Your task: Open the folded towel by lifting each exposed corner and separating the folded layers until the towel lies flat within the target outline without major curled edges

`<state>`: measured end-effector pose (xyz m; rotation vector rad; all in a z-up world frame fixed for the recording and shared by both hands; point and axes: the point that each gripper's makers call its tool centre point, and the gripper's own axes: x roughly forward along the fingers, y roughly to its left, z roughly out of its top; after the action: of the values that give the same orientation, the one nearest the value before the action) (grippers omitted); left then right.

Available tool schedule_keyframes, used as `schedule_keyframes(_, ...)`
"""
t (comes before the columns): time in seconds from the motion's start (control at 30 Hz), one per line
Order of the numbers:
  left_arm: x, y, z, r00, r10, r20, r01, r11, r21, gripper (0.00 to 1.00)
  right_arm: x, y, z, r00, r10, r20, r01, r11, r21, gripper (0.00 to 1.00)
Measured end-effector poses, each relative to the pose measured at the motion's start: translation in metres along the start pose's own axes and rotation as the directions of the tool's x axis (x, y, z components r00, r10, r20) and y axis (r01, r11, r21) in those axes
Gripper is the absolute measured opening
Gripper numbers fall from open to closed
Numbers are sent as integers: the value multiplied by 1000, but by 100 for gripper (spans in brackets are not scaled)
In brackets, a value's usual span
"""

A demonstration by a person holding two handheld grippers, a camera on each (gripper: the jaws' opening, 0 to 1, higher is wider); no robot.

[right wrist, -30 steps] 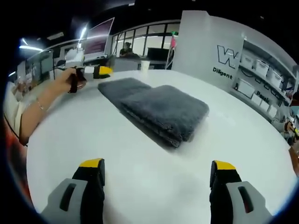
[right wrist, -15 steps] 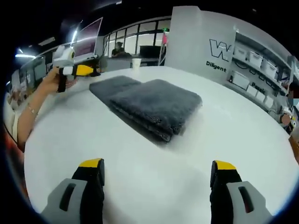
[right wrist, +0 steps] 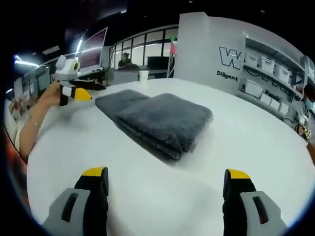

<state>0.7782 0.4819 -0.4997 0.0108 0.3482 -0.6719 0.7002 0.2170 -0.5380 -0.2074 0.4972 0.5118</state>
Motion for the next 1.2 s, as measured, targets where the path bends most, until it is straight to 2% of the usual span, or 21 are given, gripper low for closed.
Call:
schedule_keyframes(0.1, -1, -1, 1, 1000, -5, 7, 5, 1000, -3, 100, 0, 0, 5, 1000, -10, 18, 10, 1000, -5, 98)
schedule_keyframes(0.27, -3, -3, 2, 1000, -4, 1, 4, 1000, -10, 100, 4, 5, 5, 1000, -13, 6, 13, 1000, -12, 97)
schedule_keyframes(0.37, -6, -6, 8, 1000, -6, 23, 5, 1000, 5, 100, 7, 9, 12, 1000, -17, 26, 18, 1000, -11, 97)
schedule_keyframes(0.47, -6, -11, 10, 999, -26, 30, 26, 1000, 2, 100, 14, 19, 12, 1000, -3, 9, 3, 999, -44, 98)
schedule_keyframes(0.53, -6, -13, 8, 999, -29, 19, 29, 1000, 10, 100, 18, 21, 13, 1000, -18, 1, 18, 997, -70, 97)
schedule_keyframes(0.6, -5, -14, 5, 1000, -26, 5, 26, 1000, 13, 100, 21, 25, 17, 1000, -29, 10, 30, 994, -104, 96)
schedule_keyframes(0.7, -6, -16, 2, 1000, -25, -12, 25, 999, 23, 100, 25, 32, 28, 999, -13, 43, 17, 993, -113, 93)
schedule_keyframes(0.83, -9, -20, 4, 999, -42, -8, 42, 999, 21, 100, 29, 42, 42, 997, -8, 71, 17, 991, -129, 91)
schedule_keyframes(0.9, -9, -18, 2, 999, -30, -17, 30, 999, 27, 100, 29, 40, 47, 996, -25, 81, 36, 990, -136, 88)
schedule_keyframes(1.0, -10, -17, -3, 999, -18, -39, 20, 999, 44, 100, 27, 32, 54, 993, -52, 108, 61, 994, -88, 84)
schedule_keyframes(1.03, -10, -16, -6, 999, -16, -49, 18, 999, 46, 100, 27, 27, 56, 990, -65, 122, 72, 996, -51, 83)
schedule_keyframes(1.13, -11, -15, -12, 998, -18, -62, 20, 999, 32, 100, 27, 9, 53, 985, -118, 124, 121, 993, -14, 77)
schedule_keyframes(1.2, -12, -17, -13, 998, -21, -67, 25, 998, 54, 100, 27, -4, 53, 975, -166, 147, 162, 986, 40, 72)
